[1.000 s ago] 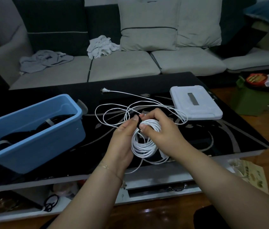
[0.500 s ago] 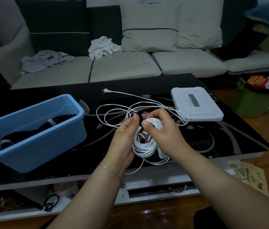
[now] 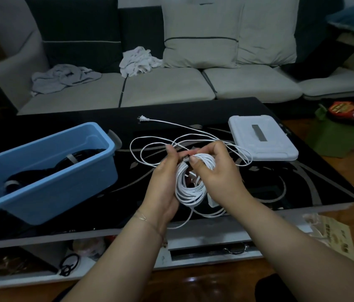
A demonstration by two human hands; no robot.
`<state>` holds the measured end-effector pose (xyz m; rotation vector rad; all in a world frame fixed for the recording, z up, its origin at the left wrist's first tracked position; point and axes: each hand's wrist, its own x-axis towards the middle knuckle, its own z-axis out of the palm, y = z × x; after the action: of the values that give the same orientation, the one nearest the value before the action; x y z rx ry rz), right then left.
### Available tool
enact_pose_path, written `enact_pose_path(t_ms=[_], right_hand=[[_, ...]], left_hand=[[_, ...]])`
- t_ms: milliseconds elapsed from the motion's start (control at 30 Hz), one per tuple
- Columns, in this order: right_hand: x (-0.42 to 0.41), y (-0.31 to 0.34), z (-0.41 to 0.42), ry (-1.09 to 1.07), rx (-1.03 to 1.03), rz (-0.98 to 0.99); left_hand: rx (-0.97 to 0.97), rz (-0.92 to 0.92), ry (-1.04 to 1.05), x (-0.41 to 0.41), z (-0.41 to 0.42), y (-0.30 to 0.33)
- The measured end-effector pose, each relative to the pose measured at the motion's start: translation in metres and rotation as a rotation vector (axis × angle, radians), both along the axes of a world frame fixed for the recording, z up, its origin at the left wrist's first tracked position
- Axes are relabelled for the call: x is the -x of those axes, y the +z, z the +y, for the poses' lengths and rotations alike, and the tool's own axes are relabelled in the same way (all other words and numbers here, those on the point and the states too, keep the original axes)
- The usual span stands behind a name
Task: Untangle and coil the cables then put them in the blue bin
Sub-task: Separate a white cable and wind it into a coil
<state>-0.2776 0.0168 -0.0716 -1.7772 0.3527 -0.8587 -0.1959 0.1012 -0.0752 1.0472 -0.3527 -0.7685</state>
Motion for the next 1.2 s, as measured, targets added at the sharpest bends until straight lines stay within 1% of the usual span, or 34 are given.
enact_pose_path(t_ms=[67, 133, 300, 400, 467, 633, 700, 767, 867, 933, 1033, 1100, 1200], right_hand=[[-0.002, 0.0, 0.0, -0.004, 0.049, 0.039], [-0.003, 0.0, -0.001, -0.026, 0.093, 0.078], [-0.005, -0.001, 0.001, -0.073, 0.176, 0.161], [-0.007, 0.0, 0.003, -0.043, 0.199, 0.157], [-0.009, 0.002, 0.003, -0.026, 0.205, 0.164], [-0.009, 0.004, 0.004, -0.027, 0.257, 0.231], [-0.008, 0.004, 0.004, -0.045, 0.305, 0.273], [-0.01, 0.003, 0.004, -0.081, 0.37, 0.322], [-0.014, 0.002, 0.004, -0.11, 0.37, 0.384], [-0.018, 0.003, 0.003, -0.075, 0.236, 0.39], [-0.022, 0.009, 0.003, 0.014, -0.109, 0.29], [-0.022, 0.011, 0.004, 0.088, -0.286, 0.241], [-0.021, 0.012, 0.006, 0.142, -0.417, 0.209]], left_hand=[[0.005, 0.014, -0.004, 0.0, 0.002, 0.003], [-0.009, -0.016, 0.028, -0.001, 0.002, 0.004], [-0.09, -0.195, 0.142, 0.001, 0.001, 0.006], [-0.122, -0.288, 0.15, -0.004, 0.004, 0.006], [-0.151, -0.282, 0.133, -0.009, 0.006, 0.008], [-0.181, -0.139, -0.003, -0.022, 0.011, 0.008], [-0.218, -0.171, 0.017, -0.022, 0.011, 0.008], [-0.257, -0.314, 0.087, -0.02, 0.011, 0.006], [-0.364, -0.661, 0.22, -0.016, 0.01, 0.0], [-0.439, -0.84, 0.278, -0.016, 0.011, -0.005], [-0.493, -1.053, 0.34, -0.015, 0.012, -0.008], [-0.507, -1.19, 0.38, -0.013, 0.013, -0.008], [-0.55, -1.383, 0.476, -0.012, 0.016, -0.008]])
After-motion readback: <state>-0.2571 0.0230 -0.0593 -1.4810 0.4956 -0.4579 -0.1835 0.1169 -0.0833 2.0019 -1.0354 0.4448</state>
